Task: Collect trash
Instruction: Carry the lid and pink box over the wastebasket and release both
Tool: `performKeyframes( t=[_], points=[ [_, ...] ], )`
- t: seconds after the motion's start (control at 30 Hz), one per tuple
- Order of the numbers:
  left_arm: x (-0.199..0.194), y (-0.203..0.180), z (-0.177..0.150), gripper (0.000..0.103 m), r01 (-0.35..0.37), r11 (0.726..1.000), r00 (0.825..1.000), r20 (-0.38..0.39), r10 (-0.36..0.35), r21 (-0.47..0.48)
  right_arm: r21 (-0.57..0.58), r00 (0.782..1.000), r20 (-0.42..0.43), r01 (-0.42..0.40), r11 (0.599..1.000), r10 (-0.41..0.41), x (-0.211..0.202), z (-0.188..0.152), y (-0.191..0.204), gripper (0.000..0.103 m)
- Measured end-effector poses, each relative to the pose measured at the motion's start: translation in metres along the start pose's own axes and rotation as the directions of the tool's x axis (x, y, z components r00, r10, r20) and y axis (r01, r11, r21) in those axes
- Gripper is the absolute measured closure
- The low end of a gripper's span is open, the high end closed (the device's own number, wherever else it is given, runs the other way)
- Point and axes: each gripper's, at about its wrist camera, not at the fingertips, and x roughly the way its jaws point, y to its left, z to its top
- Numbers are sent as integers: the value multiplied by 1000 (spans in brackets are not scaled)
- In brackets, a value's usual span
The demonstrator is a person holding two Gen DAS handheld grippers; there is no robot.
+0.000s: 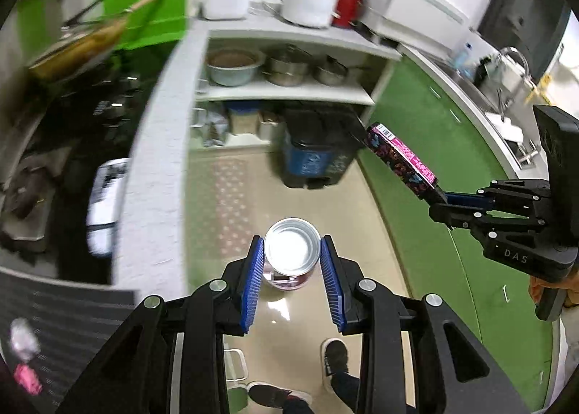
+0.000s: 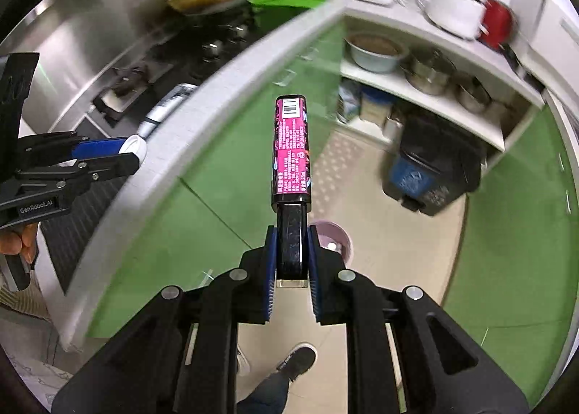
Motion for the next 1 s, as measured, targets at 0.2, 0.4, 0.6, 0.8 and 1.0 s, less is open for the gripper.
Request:
performKeyframes(
  t=[0.2,0.4,0.6,0.8,1.0],
  points=[
    [75,-29,9,71,19,1000,997,-74,-18,3,16,999,-35,-6,1000,6,32,-13,-62,88],
    [142,-31,15,71,15,999,992,-123,-19,-31,11,998,-62,-31,999,32,73,-16,-108,88],
    [185,-38,23,71,27,999,988,-153,-31,-30,32,996,-74,-49,998,52,97,-16,-134,88],
    [204,-42,35,70,32,999,985,-169,-33,-13,47,994,-84,-63,997,67,109,-10,-149,88],
    [211,-39,43,7,25,999,992,-122,-29,-33,58,993,-91,-68,996,73,119,-6,-161,87]
  ],
)
